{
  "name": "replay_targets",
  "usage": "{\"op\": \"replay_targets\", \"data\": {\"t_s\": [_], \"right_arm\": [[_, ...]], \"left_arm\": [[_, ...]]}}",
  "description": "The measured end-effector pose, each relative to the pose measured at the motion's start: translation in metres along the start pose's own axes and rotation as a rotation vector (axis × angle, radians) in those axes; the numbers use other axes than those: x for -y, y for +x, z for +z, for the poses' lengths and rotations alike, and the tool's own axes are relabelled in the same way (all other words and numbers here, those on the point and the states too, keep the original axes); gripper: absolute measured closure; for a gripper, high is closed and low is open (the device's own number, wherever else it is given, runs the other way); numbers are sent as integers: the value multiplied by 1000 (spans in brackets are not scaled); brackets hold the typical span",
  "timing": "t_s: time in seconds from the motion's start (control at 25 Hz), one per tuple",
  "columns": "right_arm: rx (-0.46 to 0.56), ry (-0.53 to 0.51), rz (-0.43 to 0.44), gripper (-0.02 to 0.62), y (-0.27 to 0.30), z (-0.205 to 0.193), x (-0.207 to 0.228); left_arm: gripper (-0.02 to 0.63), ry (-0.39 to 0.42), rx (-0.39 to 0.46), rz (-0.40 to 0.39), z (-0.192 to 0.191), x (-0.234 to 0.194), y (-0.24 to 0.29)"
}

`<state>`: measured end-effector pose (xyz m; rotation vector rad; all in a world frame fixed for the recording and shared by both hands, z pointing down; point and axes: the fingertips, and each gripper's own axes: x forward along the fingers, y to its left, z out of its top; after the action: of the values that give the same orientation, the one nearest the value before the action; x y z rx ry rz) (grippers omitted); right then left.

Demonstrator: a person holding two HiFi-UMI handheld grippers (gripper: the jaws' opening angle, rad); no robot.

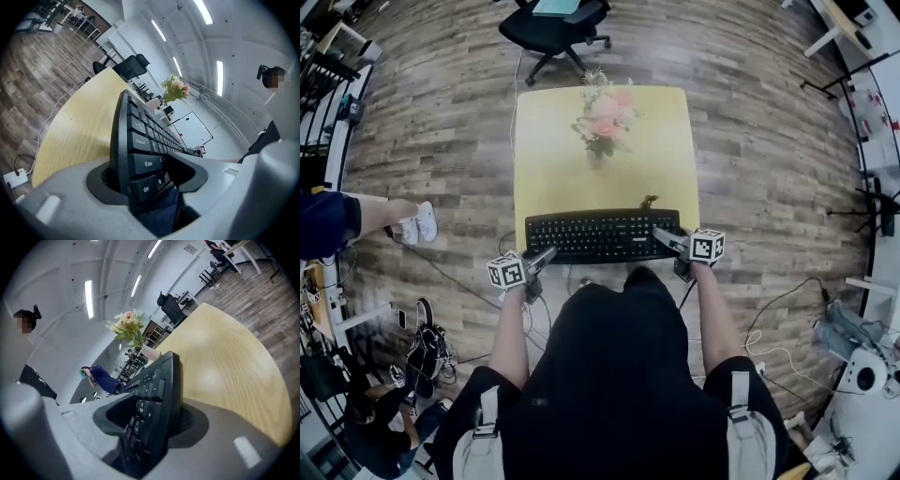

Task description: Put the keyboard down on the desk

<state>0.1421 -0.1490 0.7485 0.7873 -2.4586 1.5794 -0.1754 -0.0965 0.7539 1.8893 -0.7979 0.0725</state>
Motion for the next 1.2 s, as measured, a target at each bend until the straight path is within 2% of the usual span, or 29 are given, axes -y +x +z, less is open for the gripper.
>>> {"op": "replay_targets", "data": {"t_s": [0.32, 0.52, 0.88, 1.08, 1.2], "right_arm": [[-56, -20, -53, 344, 8, -1, 12], [-64, -27, -71, 336, 14, 4, 17], [-102, -63, -138, 310, 26, 9, 28], [-100, -64, -173, 296, 29, 9, 33], [-78, -104, -193, 288, 29, 14, 33]], "left_arm": [[345, 43, -48, 66, 5, -15, 6], [336, 44, -51, 81, 9, -20, 10], [311, 94, -80, 163, 18, -38, 14], [302, 103, -88, 200, 19, -45, 17], [301, 114, -78, 203, 20, -46, 18]]}}
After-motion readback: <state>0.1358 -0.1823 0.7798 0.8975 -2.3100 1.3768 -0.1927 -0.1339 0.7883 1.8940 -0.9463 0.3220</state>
